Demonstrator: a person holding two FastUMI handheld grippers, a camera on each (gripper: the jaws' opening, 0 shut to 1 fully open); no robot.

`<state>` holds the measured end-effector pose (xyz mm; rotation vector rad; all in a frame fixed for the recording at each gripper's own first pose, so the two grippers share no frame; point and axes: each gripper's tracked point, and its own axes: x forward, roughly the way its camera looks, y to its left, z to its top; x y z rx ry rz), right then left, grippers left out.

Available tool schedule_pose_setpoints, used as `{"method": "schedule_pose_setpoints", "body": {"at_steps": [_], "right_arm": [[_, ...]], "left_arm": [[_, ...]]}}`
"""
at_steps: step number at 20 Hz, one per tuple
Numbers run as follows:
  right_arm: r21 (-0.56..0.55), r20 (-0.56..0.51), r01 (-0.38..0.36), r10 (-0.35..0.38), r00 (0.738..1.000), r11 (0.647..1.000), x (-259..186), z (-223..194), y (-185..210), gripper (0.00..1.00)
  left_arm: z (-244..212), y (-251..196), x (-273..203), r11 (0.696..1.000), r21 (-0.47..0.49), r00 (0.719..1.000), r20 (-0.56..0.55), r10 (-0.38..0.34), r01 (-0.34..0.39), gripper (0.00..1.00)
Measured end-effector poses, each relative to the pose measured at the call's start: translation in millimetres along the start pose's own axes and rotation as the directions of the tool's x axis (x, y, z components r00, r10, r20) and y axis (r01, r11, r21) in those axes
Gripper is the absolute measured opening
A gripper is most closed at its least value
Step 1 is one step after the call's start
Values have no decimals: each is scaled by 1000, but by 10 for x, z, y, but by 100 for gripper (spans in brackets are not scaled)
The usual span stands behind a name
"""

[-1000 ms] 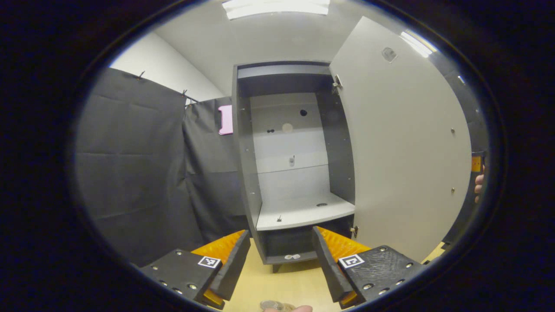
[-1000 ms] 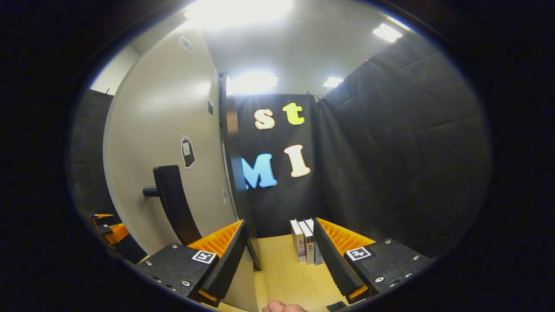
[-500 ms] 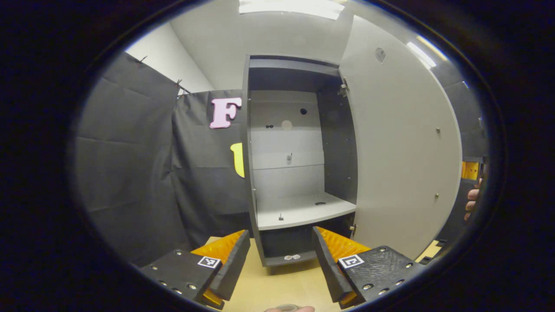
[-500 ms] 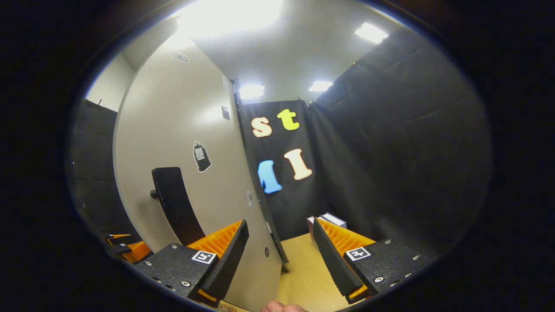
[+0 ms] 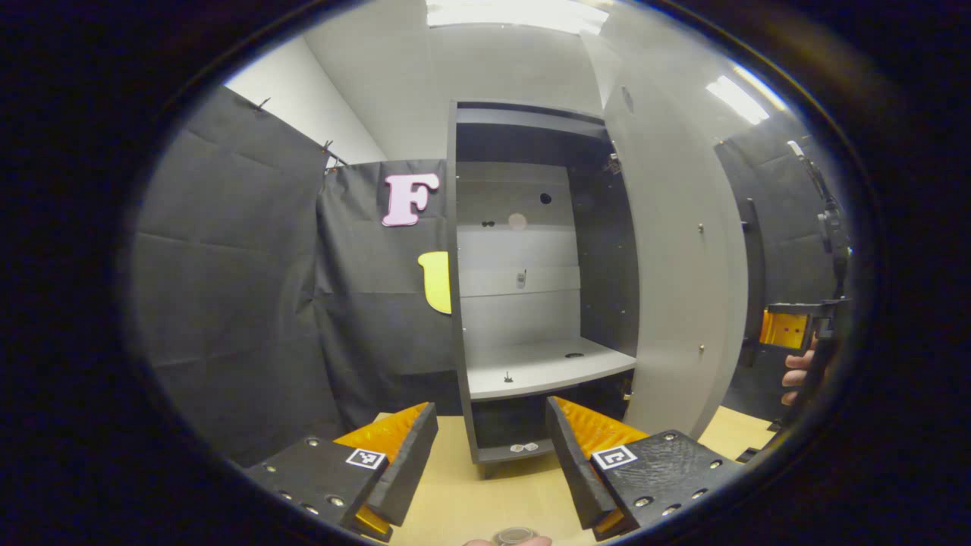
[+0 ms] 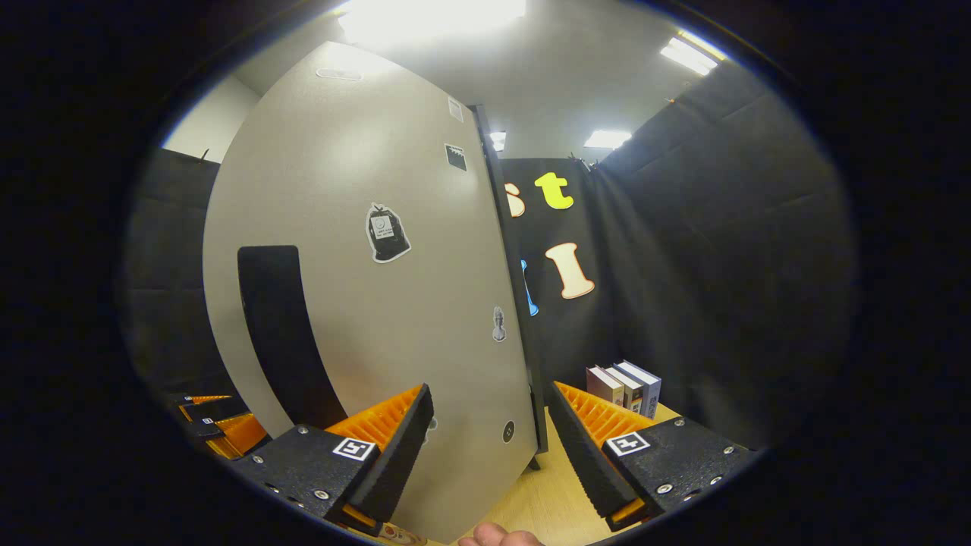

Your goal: Open the cabinet door with the right hand, grasp the bottle in the cabinet with the left hand and place it on the coaster, then close the cabinet door with the right hand.

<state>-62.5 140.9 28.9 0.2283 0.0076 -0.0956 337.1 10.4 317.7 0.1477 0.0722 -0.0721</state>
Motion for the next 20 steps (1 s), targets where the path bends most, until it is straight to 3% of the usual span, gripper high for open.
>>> {"method": "schedule_pose_setpoints", "body": {"at_steps": [1,2,5,6,9,10,11,17,20], "right_arm": [[4,-1,-4,4,1000,1000,26,-4,-14,89],[18,-3,-3,3,1000,1000,58,10,-17,94],[81,-11,-14,15,1000,997,81,19,78,95],[66,5,-22,22,1000,998,94,73,122,90],[52,-15,-41,42,999,998,190,-12,244,93],[55,-12,-31,32,999,998,187,2,207,88],[58,-7,-23,23,1000,998,187,18,185,94],[71,-30,47,-45,999,996,248,-76,-38,94],[60,-25,48,-46,999,997,266,-52,-49,94]], "left_arm": [[2,24,10,1000,8,1000,-2,13,-13,83],[6,13,42,1000,-1,1000,-3,19,-19,87],[13,-77,138,999,-45,1000,-12,4,-4,83],[51,-77,155,999,-43,1000,-5,2,-2,87],[95,-84,193,1000,-24,1000,15,-11,12,83],[83,-81,208,1000,-20,1000,9,-17,17,87],[59,-73,240,1000,-19,1000,8,-21,21,87],[96,-12,347,999,-27,999,15,-31,31,83],[96,7,393,1000,-21,1000,15,-11,12,87]]}}
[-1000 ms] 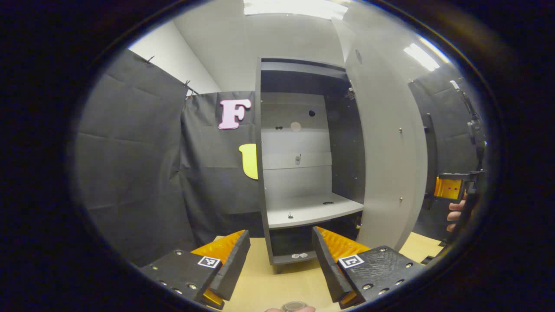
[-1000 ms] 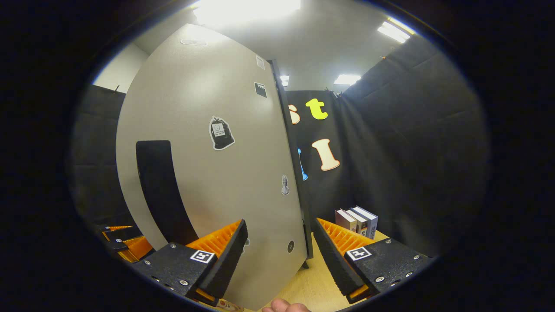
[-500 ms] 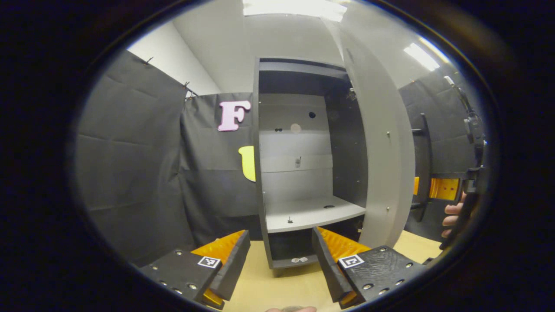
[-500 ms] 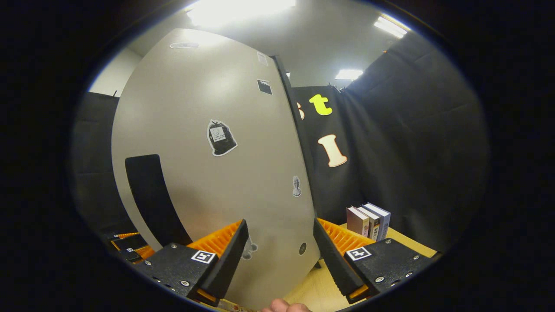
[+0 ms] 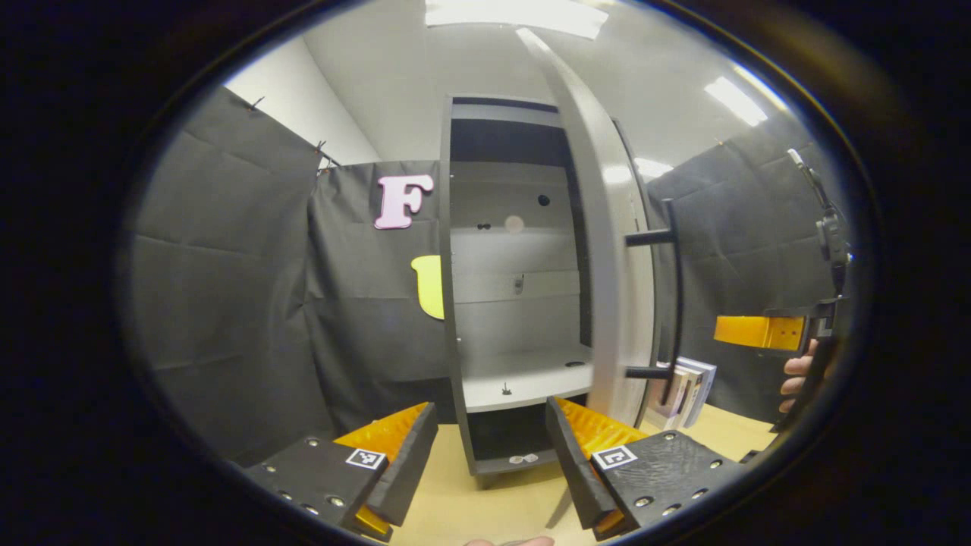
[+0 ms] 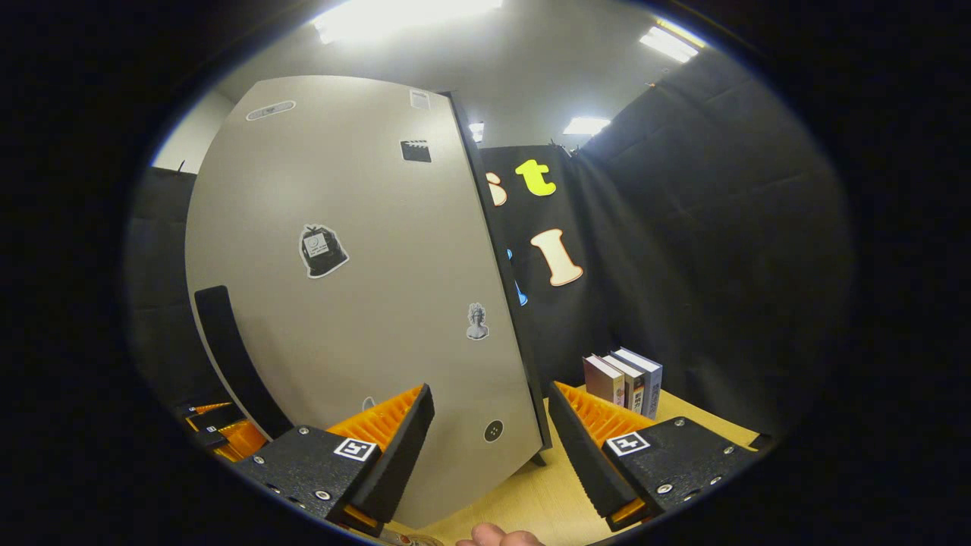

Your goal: Open the cabinet door with the right hand, grasp the bottle in the cabinet with the left hand and place it on the coaster, then close the cabinet door with the right hand.

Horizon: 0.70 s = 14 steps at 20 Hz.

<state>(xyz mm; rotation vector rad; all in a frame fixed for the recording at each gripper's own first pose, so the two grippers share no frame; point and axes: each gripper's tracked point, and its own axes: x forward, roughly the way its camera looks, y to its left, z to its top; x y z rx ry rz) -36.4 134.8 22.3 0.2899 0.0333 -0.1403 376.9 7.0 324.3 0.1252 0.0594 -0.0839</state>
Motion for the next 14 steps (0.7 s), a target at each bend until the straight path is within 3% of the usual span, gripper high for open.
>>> {"method": "schedule_pose_setpoints", "body": {"at_steps": [3,6,7,14], "right_arm": [[-62,10,-21,21,1000,998,6,8,51,94],[-120,11,-43,45,999,992,3,-25,122,94],[-124,7,-51,52,999,991,0,-51,143,94],[-114,-7,-47,47,999,992,21,-90,106,94]], "left_arm": [[-19,93,92,1000,-21,1000,-1,21,-21,87],[-14,129,129,998,-53,1000,-6,23,-23,78],[-15,127,125,999,-50,1000,-5,22,-22,82],[21,-20,103,1000,-18,1000,6,-7,7,82]]}}
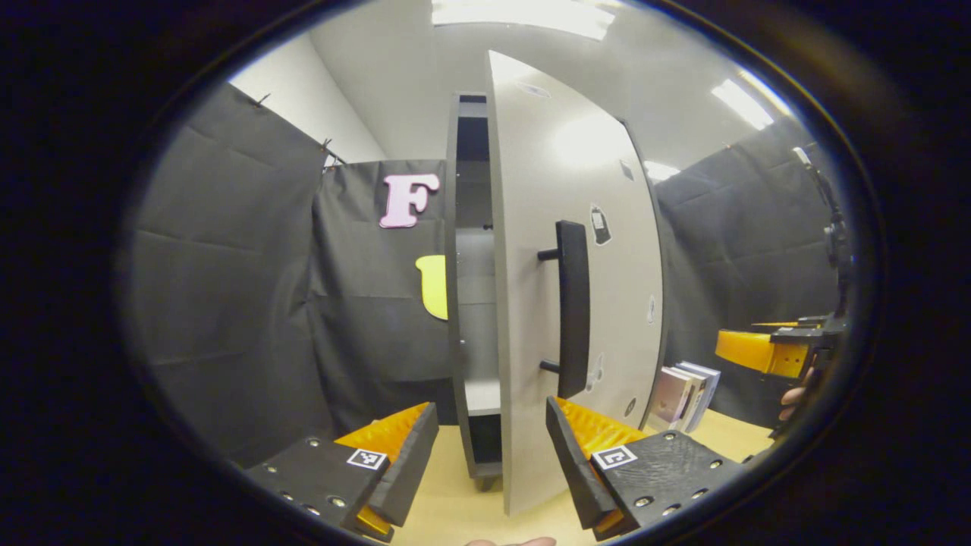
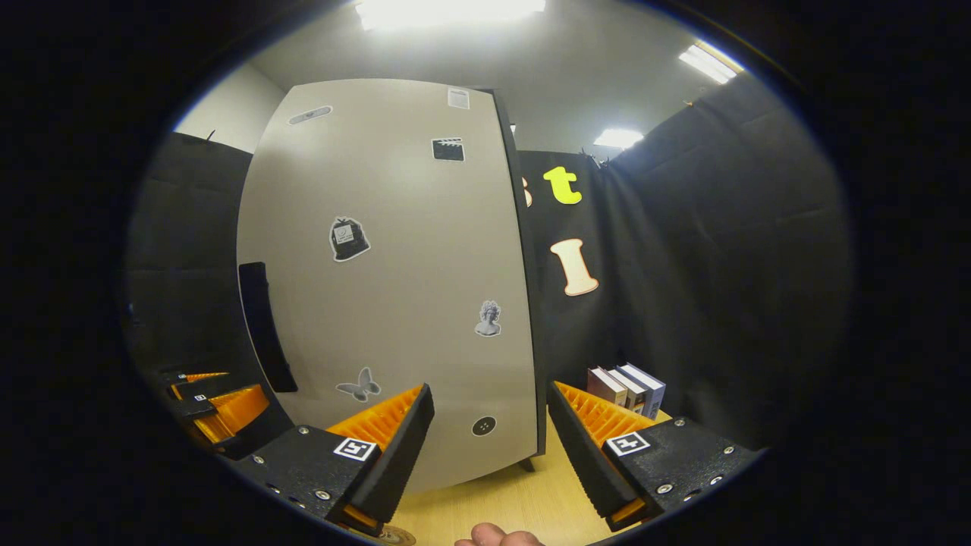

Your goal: Open the cabinet door with the right hand, grasp the bottle in the cabinet with the left hand and place it on the coaster, then close the cabinet door with the right hand.

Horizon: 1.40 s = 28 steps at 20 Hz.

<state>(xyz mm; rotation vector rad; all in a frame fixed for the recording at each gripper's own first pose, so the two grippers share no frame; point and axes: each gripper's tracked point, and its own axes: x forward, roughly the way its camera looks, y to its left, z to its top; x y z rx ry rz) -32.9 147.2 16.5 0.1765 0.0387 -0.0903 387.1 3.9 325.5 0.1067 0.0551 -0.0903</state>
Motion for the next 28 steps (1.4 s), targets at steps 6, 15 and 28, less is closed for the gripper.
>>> {"method": "schedule_pose_setpoints", "body": {"at_steps": [6,15,28], "right_arm": [[4,-2,-3,3,1000,1000,-13,-10,-2,94],[6,6,1,-1,1000,1000,-67,-2,-70,94],[12,3,9,-9,1000,1000,-111,-41,-44,94]], "left_arm": [[8,-17,-17,1000,4,1000,-5,-5,5,82],[7,-5,-19,1000,-4,1000,-1,7,-7,82],[8,6,-11,1000,-9,1000,-2,13,-13,82]]}}
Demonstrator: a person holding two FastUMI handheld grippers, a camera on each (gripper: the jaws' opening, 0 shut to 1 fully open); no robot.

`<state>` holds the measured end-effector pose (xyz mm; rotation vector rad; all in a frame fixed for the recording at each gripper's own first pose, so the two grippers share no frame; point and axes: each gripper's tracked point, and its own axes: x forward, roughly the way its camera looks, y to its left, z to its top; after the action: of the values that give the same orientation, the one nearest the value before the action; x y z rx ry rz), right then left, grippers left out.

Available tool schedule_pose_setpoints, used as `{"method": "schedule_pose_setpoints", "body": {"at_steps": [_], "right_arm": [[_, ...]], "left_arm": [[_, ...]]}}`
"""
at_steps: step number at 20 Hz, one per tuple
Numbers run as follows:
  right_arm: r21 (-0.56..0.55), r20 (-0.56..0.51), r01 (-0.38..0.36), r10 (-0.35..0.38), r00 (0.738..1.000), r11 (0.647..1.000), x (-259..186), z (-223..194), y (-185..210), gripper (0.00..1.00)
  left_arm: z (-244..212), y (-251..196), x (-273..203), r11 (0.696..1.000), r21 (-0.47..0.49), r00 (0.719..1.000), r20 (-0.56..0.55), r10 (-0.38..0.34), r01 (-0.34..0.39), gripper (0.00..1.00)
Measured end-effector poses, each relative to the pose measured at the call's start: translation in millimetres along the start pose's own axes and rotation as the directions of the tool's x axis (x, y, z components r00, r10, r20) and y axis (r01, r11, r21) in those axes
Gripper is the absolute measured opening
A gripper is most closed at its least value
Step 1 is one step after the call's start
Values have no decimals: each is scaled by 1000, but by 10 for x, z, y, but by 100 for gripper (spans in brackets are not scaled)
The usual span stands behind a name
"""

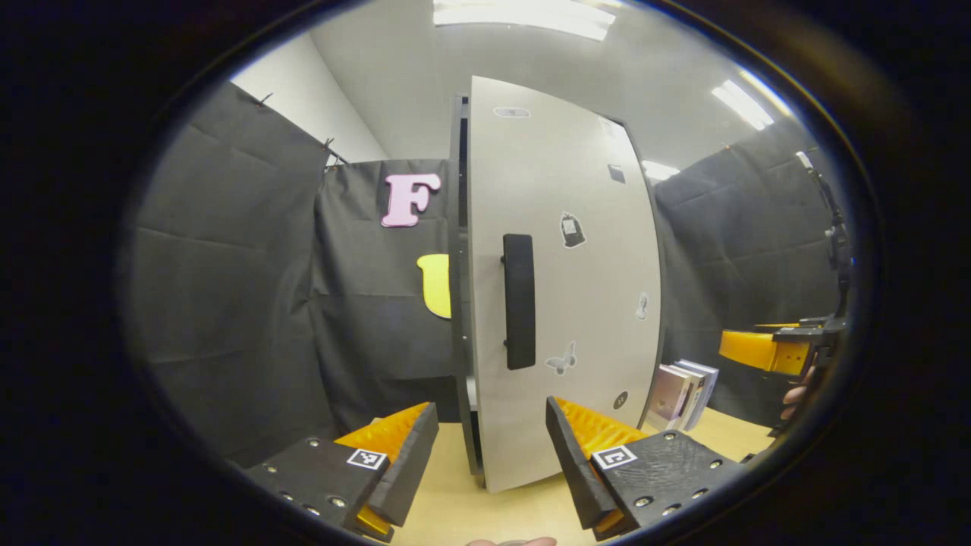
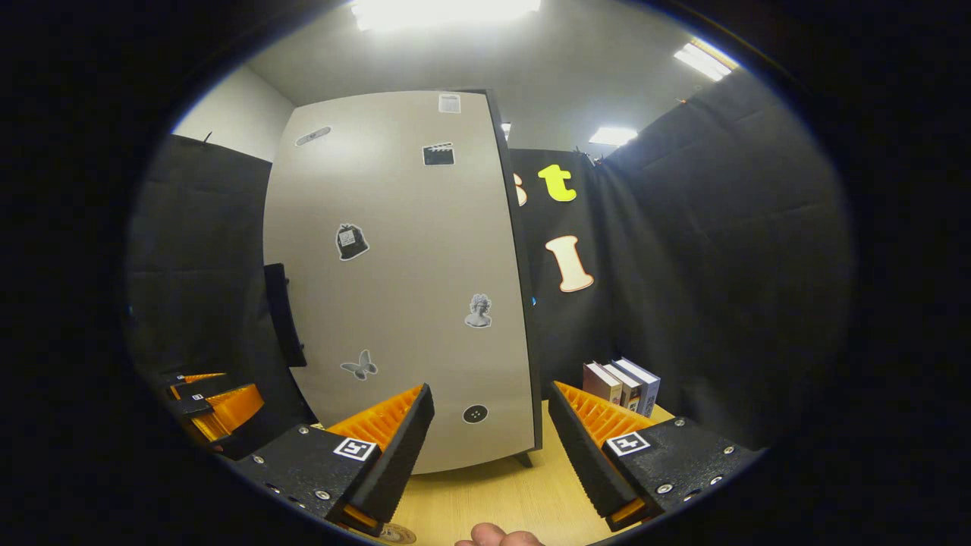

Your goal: Open the cabinet door with the right hand, grasp the bottle in the cabinet with the left hand and place it on the coaster, then close the cabinet door with the right hand.

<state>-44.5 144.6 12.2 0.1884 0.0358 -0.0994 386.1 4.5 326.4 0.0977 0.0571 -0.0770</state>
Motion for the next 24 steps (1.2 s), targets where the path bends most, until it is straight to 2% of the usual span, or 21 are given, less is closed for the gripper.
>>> {"method": "schedule_pose_setpoints", "body": {"at_steps": [13,14,15,24], "right_arm": [[8,-4,15,-15,1000,1000,0,-20,-78,94],[10,-5,15,-15,1000,1000,-8,-27,-75,94],[10,-6,16,-16,1000,1000,-14,-31,-75,94],[6,-5,14,-14,1000,1000,2,-35,-55,94]], "left_arm": [[-8,-10,2,1000,-1,1000,0,-4,4,82],[-10,-10,7,1000,-4,1000,-3,-5,5,87],[-11,-11,-4,1000,-7,1000,-4,-5,5,82],[6,-10,-5,1000,-2,1000,3,-4,4,82]]}}
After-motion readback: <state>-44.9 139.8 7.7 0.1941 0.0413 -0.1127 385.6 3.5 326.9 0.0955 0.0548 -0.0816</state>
